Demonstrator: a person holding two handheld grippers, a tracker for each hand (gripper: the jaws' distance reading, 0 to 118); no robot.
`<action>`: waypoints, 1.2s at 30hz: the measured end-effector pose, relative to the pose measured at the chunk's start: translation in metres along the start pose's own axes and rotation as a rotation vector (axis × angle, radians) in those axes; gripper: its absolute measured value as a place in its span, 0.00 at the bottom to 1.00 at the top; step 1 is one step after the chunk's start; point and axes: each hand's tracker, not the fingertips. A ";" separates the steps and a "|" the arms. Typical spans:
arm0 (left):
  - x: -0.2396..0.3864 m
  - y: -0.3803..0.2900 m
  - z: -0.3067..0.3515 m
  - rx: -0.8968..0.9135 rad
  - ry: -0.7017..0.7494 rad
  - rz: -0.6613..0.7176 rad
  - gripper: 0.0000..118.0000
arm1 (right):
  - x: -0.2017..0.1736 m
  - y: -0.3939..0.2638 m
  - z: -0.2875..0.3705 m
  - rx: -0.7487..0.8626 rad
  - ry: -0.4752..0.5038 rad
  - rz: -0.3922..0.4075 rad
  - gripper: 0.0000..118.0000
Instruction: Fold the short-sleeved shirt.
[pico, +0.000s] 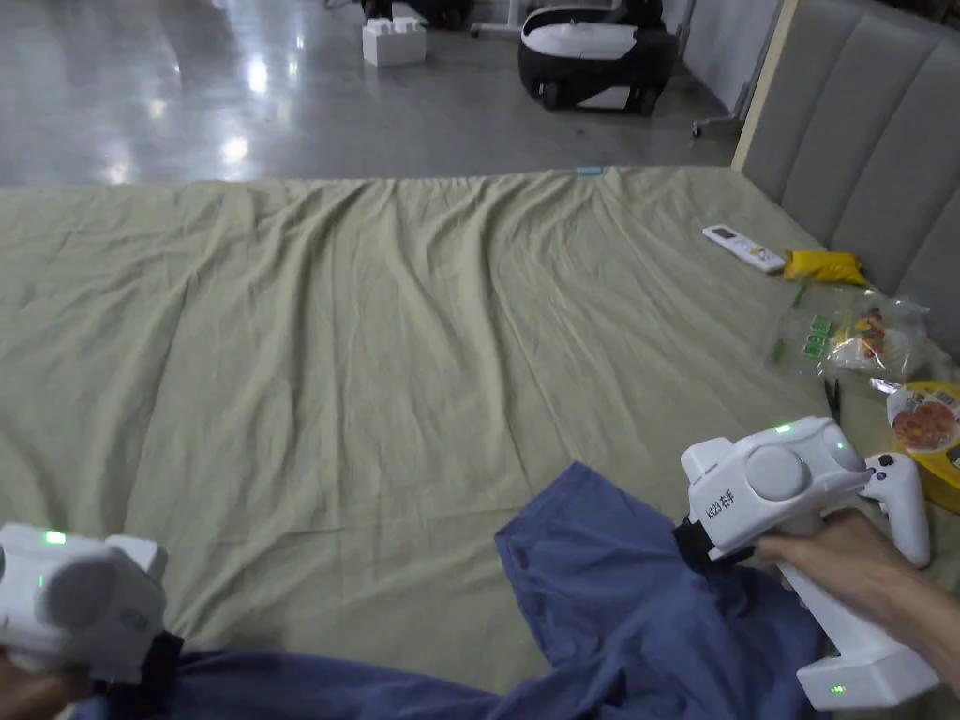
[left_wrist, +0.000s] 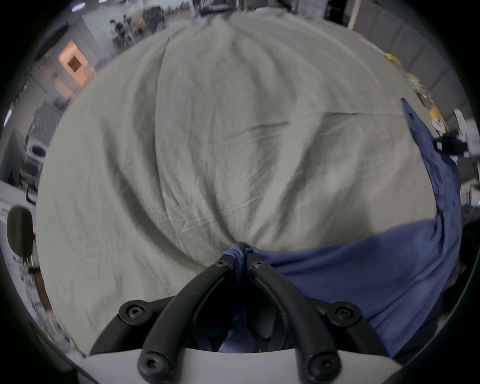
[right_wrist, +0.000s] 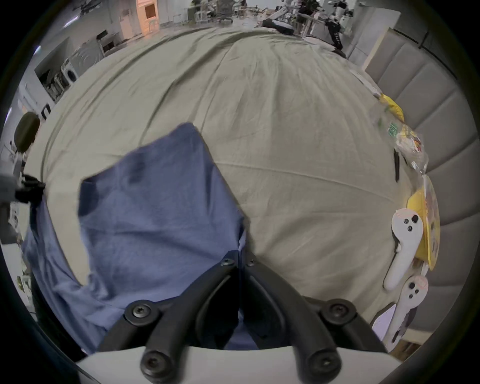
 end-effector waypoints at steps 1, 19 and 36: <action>0.003 -0.014 0.006 0.047 0.008 -0.024 0.07 | 0.000 -0.004 0.010 0.030 0.026 -0.031 0.01; -0.066 -0.155 0.403 1.044 -0.054 0.245 0.07 | -0.033 -0.094 0.405 1.013 -0.019 -0.150 0.01; -0.113 -0.140 0.557 1.343 0.152 0.325 0.07 | -0.081 -0.018 0.560 1.408 -0.256 -0.110 0.01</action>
